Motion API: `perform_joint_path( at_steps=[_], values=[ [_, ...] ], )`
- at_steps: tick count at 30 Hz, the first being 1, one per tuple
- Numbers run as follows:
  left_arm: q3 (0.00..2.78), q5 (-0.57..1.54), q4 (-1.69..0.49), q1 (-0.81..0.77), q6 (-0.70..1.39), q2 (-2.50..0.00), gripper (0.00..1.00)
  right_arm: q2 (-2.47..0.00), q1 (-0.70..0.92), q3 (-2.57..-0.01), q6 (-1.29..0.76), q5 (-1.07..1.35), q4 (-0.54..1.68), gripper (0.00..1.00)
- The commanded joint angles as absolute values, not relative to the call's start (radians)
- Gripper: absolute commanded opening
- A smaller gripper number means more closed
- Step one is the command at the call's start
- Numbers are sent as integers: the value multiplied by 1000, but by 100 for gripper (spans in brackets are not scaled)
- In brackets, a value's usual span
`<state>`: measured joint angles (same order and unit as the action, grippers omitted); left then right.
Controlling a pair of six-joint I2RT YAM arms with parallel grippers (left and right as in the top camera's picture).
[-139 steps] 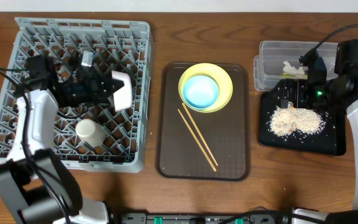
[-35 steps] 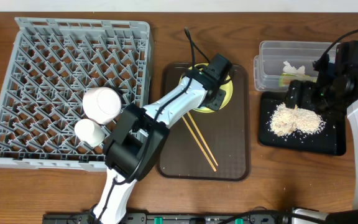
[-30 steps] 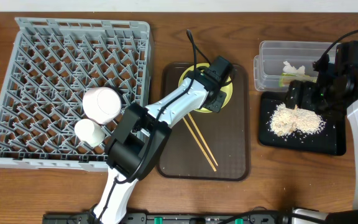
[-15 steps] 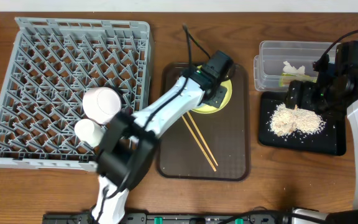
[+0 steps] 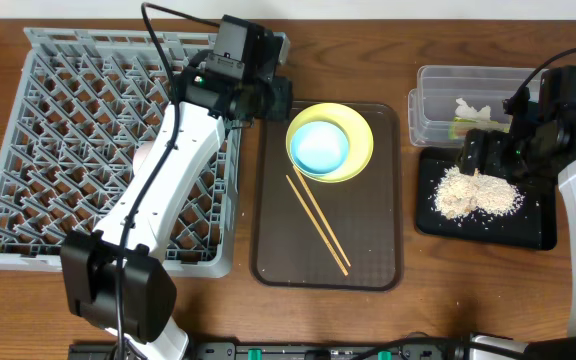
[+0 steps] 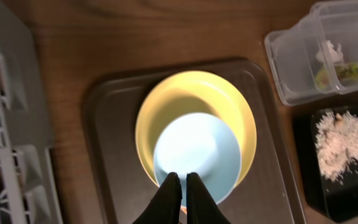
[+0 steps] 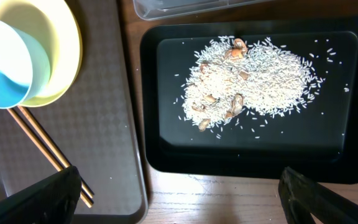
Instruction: Sort waste into correct bins and load items into the dishwasher
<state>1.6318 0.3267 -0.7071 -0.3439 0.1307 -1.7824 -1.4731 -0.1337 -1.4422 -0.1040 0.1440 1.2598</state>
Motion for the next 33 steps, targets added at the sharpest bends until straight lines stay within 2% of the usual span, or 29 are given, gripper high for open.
perform_joint_path(
  at_steps=[1, 8, 15, 16, 17, 18, 28, 31, 33],
  values=[
    [1621, 378, -710, -395, 125, -1802, 8, -1462, -139, -1453, -119, 139, 1260, 99],
    [1620, 99, -697, -553, 137, -1867, 8, -1462, -139, -1453, -119, 139, 1260, 99],
    [1620, 2, -625, -680, 137, -2009, 10, -1462, -139, -1453, -119, 139, 1260, 99],
    [1620, 2, -616, -689, 136, -2027, 17, -1462, -139, -1453, -119, 139, 1260, 99],
    [1620, -3, -607, -696, 136, -2047, 36, -1462, -139, -1453, -119, 139, 1260, 99],
    [1620, -14, -602, -702, 137, -2064, 41, -1462, -139, -1453, -119, 139, 1260, 99],
    [1620, -100, -593, -714, 136, -2165, 41, -1462, -139, -1453, -119, 139, 1260, 99],
    [1620, -99, -593, -715, 136, -2181, 33, -1462, -139, -1453, -119, 139, 1261, 99],
    [1620, -100, -596, -717, 136, -2190, 30, -1462, -139, -1453, -119, 139, 1261, 99]
  ],
)
